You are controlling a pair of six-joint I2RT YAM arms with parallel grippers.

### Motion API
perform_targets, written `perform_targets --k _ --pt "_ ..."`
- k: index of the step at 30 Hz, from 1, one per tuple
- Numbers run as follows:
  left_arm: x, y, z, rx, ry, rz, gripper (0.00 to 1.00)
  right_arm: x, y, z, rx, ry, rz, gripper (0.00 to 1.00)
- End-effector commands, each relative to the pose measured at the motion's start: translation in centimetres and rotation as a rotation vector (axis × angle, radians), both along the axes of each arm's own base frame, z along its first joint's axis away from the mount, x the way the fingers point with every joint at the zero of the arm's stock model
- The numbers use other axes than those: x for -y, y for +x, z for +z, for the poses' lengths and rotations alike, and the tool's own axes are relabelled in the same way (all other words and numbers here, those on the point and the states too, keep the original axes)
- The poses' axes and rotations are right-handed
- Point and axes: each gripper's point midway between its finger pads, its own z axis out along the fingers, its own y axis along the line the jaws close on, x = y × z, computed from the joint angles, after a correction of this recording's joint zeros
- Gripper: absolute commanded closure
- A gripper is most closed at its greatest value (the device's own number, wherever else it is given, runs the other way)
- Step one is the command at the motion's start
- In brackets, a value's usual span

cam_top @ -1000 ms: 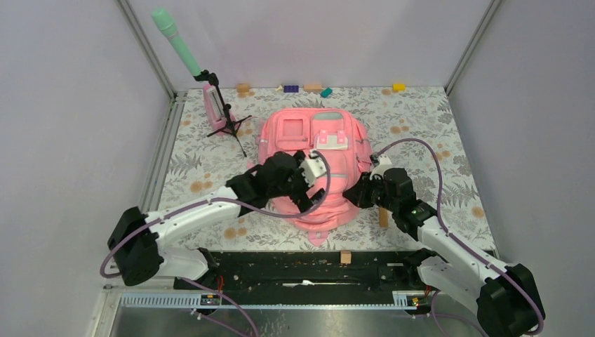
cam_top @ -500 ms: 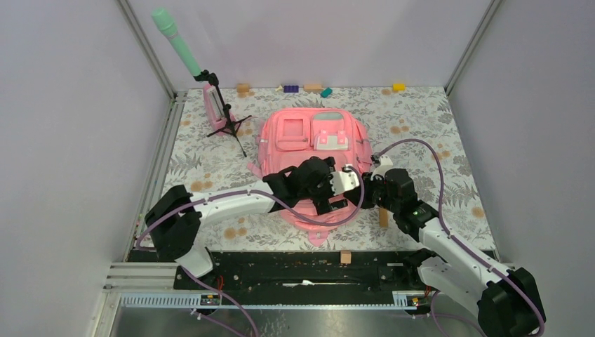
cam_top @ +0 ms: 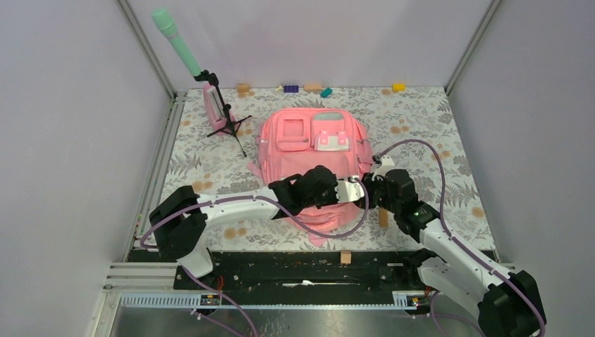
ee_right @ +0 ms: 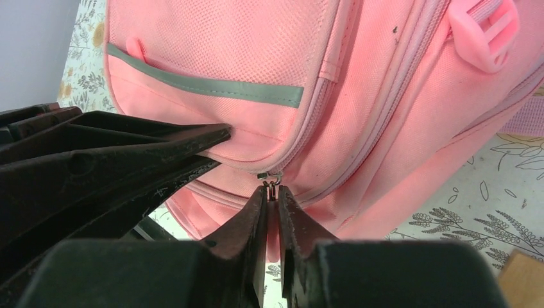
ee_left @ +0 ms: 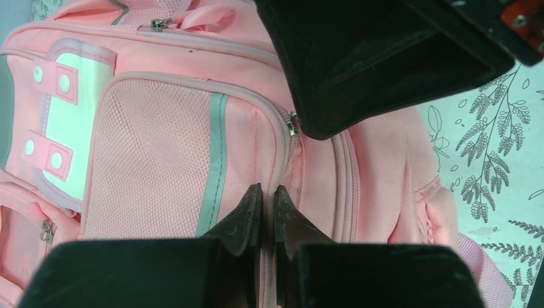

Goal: Pack the student bag
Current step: Zip the student bag at the center of the board.

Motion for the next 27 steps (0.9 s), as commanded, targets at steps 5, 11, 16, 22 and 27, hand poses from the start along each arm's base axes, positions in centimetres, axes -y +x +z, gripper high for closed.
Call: perform_targets --k 5,11,16,22,27 --pt "-4.5 0.9 -0.4 0.074 0.053 0.092 1.00 3.0 0.4 -0.6 -0.047 -0.167 -0.068 1.00" --pt "-5.1 0.3 0.4 0.070 0.041 0.083 1.00 3.6 2.0 0.7 -0.026 -0.158 -0.077 1.00" --pt "-5.2 0.2 0.7 0.071 0.029 0.083 1.00 3.7 3.6 1.4 -0.001 -0.177 -0.075 1.00" --pt "-5.3 0.0 1.2 0.074 0.009 0.079 1.00 3.7 5.9 2.9 0.081 -0.188 -0.097 1.00" --pt "-5.2 -0.1 1.3 0.073 0.002 0.071 1.00 2.7 7.3 4.5 0.147 -0.163 -0.072 1.00"
